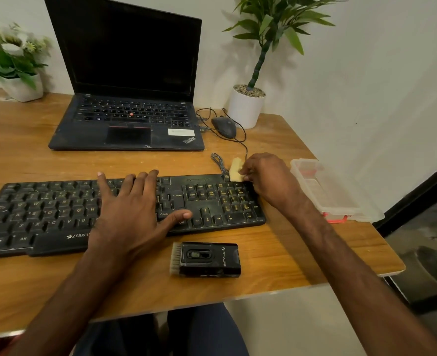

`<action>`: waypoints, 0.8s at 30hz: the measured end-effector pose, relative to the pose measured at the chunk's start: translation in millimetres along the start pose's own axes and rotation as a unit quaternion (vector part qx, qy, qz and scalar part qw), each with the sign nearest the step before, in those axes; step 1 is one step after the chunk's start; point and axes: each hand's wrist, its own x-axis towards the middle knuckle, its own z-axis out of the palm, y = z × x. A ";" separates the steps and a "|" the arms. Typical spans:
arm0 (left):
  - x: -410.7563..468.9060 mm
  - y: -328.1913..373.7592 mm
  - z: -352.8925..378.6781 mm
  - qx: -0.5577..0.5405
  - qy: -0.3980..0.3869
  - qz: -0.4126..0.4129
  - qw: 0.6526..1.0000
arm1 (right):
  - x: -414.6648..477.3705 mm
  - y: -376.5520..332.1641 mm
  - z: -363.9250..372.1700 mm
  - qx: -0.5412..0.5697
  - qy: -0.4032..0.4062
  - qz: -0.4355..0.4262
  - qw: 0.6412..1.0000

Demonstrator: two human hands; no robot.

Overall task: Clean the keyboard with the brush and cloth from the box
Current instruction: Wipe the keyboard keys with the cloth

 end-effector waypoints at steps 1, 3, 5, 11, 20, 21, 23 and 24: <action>0.2 0.1 0.4 -0.002 0.003 0.002 1.000 | 0.3 -4.1 1.8 -0.014 0.003 -0.014 1.000; 0.5 -0.8 1.3 -0.004 0.008 0.002 1.000 | -0.4 -7.1 3.0 -0.032 0.008 -0.032 0.999; 0.2 -1.9 1.1 -0.006 0.006 0.000 1.000 | -3.4 -1.1 2.9 -0.036 0.014 -0.032 0.999; -0.8 -1.8 0.9 -0.007 0.006 -0.005 1.000 | -4.9 2.6 -6.6 -0.106 0.004 0.001 0.994; -0.2 -1.2 0.7 -0.002 0.000 -0.005 1.000 | -19.4 -7.1 4.9 0.016 0.064 -0.031 0.997; -0.9 -2.0 0.7 -0.005 0.002 -0.006 1.000 | -18.6 -8.6 5.7 0.005 0.061 -0.032 0.998; -0.5 -1.7 0.5 -0.004 -0.002 -0.006 1.000 | -15.4 -6.9 2.0 -0.021 0.050 -0.026 0.998; -0.7 -2.1 0.8 -0.002 -0.004 -0.006 1.000 | -13.8 -7.0 0.2 -0.032 0.038 -0.023 0.999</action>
